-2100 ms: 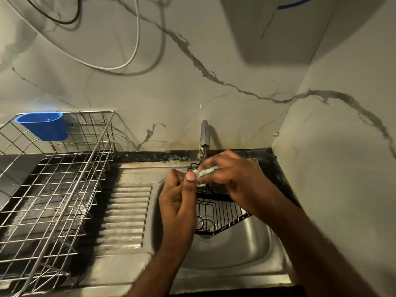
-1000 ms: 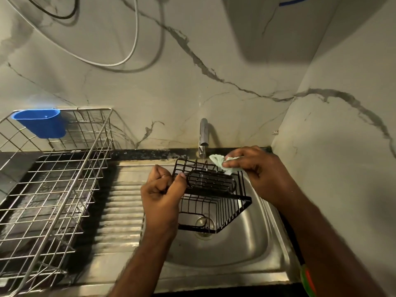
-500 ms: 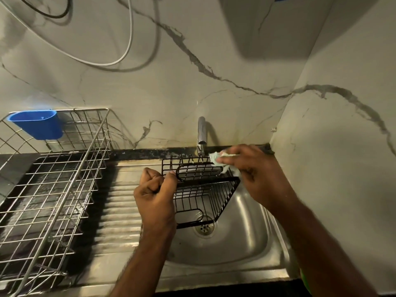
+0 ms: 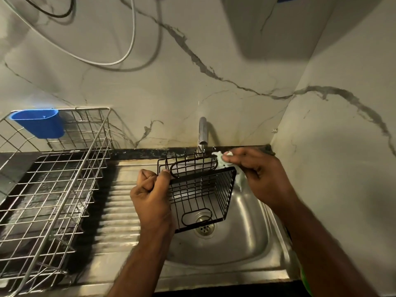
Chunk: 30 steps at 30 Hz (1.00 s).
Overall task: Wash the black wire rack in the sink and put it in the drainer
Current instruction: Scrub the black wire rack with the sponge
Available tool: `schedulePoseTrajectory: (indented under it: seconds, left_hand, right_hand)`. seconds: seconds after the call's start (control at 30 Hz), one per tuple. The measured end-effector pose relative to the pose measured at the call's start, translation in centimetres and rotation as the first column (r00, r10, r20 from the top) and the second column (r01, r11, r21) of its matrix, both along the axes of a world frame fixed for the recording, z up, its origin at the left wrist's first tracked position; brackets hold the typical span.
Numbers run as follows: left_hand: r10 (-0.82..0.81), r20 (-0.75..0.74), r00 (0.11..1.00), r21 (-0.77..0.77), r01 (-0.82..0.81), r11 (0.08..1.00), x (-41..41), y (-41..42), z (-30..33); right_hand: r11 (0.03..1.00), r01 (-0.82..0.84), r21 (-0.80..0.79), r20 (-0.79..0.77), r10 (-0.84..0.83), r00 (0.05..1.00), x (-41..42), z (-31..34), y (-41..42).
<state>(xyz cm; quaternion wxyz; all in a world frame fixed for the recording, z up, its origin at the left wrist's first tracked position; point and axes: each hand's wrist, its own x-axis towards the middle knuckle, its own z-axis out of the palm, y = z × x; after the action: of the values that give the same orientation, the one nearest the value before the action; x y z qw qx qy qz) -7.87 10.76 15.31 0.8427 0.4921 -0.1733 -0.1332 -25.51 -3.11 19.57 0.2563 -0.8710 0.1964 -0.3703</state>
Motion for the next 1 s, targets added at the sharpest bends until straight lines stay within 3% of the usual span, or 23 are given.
schedulePoseTrajectory:
  seconds: [0.13,0.3,0.47,0.63,0.73,0.8,0.9,1.0]
  left_hand:
    - [0.008,-0.099,0.995,-0.006,-0.008,1.0,0.4,0.1,0.0]
    - [-0.035,-0.228,0.973,-0.02,0.031,0.999,0.9,-0.1,0.5]
    - [-0.034,-0.344,0.938,0.006,0.038,0.999,0.5,-0.2,0.8]
    - [-0.074,-0.472,0.878,-0.048,0.059,0.997,0.4,-0.4,1.4]
    - [-0.124,-0.36,0.925,0.012,0.137,0.99,0.3,-0.2,0.8]
    - [-0.151,-0.244,0.958,0.204,0.203,0.958,0.4,-0.2,0.2]
    - [-0.111,-0.015,0.994,0.552,0.101,0.828,-0.2,-0.6,-0.2]
    - [0.041,0.172,0.984,0.576,-0.134,0.806,-2.9,-0.2,0.2]
  right_hand:
    - [0.979,0.186,0.087,-0.023,-0.185,0.983,-0.2,-0.8,-0.4]
    - [0.85,0.187,0.493,-0.111,-0.151,0.982,1.0,-1.3,1.6]
    - [0.878,0.186,0.441,-0.082,-0.167,0.983,1.4,-1.4,2.1]
    - [0.796,0.1,0.597,0.034,-0.15,0.988,2.0,0.5,3.0]
    - [0.594,0.067,0.802,0.071,-0.207,0.976,2.0,1.9,3.2]
    - [0.524,0.073,0.849,0.042,-0.205,0.978,1.8,2.2,3.0]
    - [0.514,0.078,0.854,0.011,-0.168,0.986,1.8,2.1,3.0]
    - [0.548,0.113,0.829,-0.026,-0.164,0.986,2.4,1.1,3.5]
